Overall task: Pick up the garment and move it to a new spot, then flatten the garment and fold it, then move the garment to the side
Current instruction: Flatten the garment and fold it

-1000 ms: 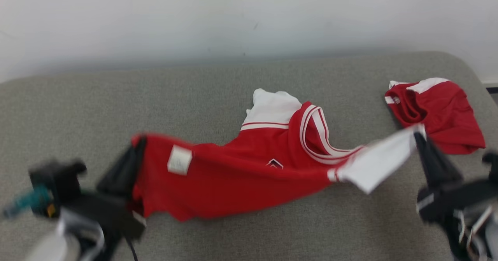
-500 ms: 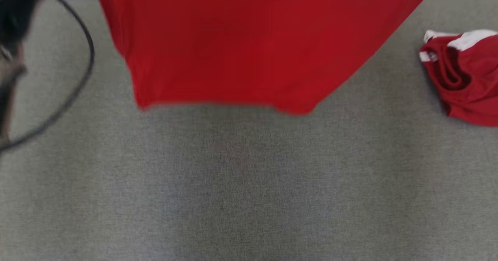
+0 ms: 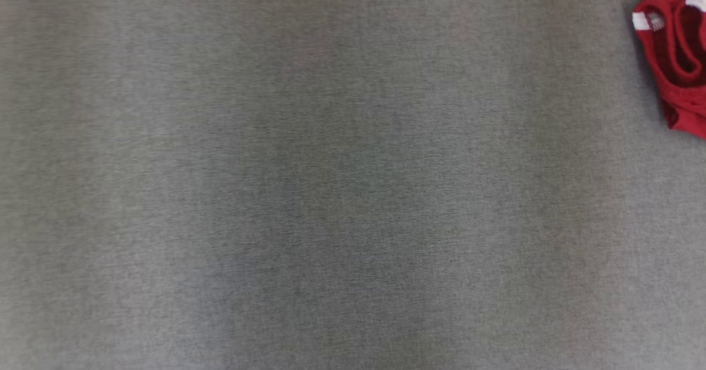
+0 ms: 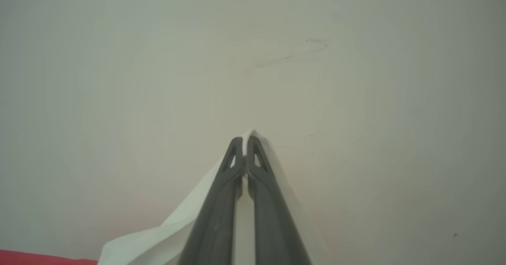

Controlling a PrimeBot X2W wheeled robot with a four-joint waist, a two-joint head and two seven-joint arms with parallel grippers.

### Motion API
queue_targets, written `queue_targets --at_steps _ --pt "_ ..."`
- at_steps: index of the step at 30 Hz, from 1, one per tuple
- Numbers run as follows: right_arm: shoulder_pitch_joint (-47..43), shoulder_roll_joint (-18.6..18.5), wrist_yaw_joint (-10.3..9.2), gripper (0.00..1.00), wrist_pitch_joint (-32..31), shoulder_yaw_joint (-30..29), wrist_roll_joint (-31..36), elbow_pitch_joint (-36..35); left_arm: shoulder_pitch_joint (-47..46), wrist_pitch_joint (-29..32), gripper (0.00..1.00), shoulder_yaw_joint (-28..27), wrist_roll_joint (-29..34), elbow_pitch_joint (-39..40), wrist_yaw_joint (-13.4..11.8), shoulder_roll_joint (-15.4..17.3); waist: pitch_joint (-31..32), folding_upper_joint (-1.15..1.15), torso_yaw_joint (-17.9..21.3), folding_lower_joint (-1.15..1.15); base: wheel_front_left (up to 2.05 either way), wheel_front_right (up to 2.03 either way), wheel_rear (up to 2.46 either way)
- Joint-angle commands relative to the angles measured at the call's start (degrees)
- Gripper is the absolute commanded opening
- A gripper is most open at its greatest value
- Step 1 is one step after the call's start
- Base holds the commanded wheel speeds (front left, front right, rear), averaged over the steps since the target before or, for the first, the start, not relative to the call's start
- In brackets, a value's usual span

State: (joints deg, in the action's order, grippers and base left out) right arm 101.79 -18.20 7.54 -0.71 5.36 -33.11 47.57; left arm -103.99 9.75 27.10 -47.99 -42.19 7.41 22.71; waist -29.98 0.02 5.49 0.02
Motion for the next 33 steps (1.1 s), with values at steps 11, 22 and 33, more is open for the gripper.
queue_targets --at_steps 11,22,33 --pt "9.91 0.71 -0.13 0.0 5.74 7.16 0.18 8.13 -7.85 -4.73 0.0 6.92 -3.74 -6.34 0.09 0.64 -4.06 -0.02 1.05 -0.02 0.0 0.0 0.0" --pt "2.07 -5.93 -0.13 0.0 8.25 16.65 -8.33 2.05 -1.6 -9.95 0.0 12.67 -11.98 -2.71 0.1 0.84 -4.88 -0.02 -1.13 -0.02 0.0 0.0 0.0" --pt "-30.64 -17.42 -0.12 0.0 10.15 23.3 -23.69 -19.81 24.29 -19.79 0.0 18.84 -19.35 8.7 0.05 4.19 6.6 -0.02 -2.23 -0.02 0.0 0.0 0.0"
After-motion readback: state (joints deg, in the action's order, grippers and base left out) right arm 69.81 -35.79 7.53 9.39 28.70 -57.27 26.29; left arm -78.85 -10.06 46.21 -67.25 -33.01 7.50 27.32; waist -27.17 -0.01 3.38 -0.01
